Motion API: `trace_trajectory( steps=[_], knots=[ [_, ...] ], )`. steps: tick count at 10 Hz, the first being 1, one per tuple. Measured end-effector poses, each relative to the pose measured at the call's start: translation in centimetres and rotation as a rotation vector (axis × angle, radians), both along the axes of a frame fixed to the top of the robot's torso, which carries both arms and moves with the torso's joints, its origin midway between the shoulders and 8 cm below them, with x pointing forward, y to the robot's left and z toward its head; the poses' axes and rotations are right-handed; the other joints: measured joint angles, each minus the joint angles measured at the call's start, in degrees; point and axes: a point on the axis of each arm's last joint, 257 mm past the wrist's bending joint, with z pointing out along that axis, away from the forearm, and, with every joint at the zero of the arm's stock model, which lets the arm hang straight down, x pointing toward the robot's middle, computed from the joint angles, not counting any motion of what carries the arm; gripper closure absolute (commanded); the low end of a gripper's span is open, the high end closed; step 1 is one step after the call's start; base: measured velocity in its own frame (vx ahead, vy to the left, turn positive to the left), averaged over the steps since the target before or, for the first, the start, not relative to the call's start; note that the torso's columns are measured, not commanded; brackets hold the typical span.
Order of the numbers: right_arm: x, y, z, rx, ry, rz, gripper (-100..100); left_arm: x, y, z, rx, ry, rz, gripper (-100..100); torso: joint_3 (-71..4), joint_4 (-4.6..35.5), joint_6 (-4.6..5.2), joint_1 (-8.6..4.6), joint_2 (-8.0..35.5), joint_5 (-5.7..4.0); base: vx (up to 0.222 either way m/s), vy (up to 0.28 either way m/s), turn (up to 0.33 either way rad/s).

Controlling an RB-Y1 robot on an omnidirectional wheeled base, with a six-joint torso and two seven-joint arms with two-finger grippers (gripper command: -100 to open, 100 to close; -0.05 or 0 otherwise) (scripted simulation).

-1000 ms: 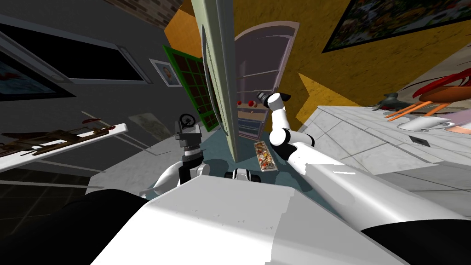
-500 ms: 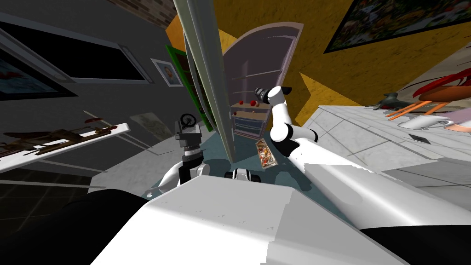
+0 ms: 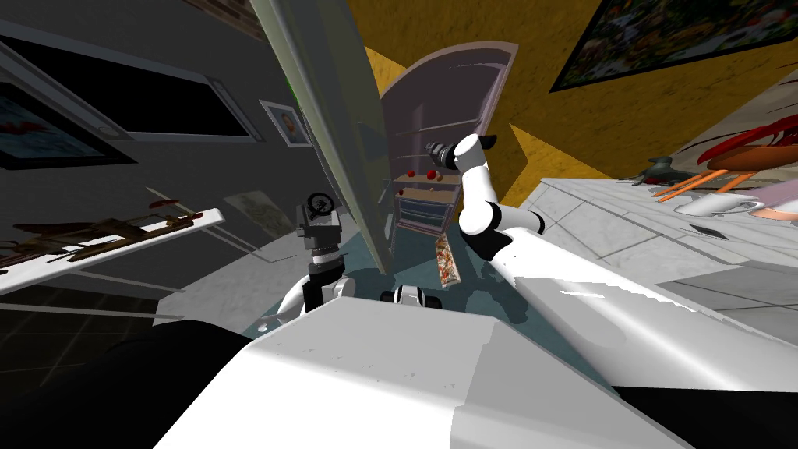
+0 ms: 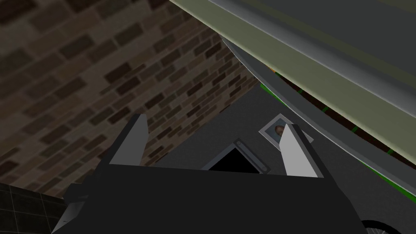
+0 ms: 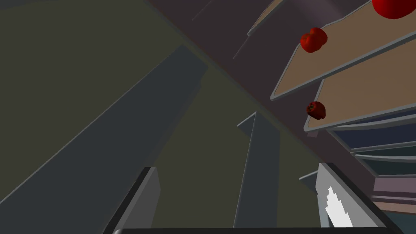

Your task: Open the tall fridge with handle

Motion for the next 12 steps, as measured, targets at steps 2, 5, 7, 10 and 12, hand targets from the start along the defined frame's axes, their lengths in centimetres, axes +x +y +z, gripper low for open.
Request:
trace_trajectory(
  steps=[2,5,7,10,12],
  knots=[
    [-0.5,0.8,0.8,0.011,0.02,0.024,-100,0.0,0.0,0.0,0.0,0.0,0.0,0,0.1,0.0,0.01,-0.08,0.1,-0.03,-0.047,0.119,-0.009],
    [-1.2,2.4,1.9,0.031,0.067,0.067,-100,0.0,0.0,0.0,0.0,0.0,0.0,0,0.1,0.0,0.01,-0.11,0.1,-0.04,-0.053,0.107,-0.01],
    [-1.7,3.1,2.3,0.04,0.097,0.09,-100,0.0,0.0,0.0,0.0,0.0,0.0,0,0.0,0.0,0.01,-0.08,0.0,-0.04,-0.049,0.123,-0.011],
    [-2.3,4.0,2.8,0.049,0.13,0.113,-100,0.0,0.0,0.0,0.0,0.0,0.0,0,0.0,0.0,0.03,-0.31,0.0,-0.1,-0.023,0.053,-0.002],
    [-2.5,4.1,3.7,0.046,0.127,0.116,-100,0.0,0.0,0.0,0.0,0.0,0.0,0,0.0,0.0,0.03,-0.18,0.0,-0.07,0.025,0.022,-0.032]
  ],
)
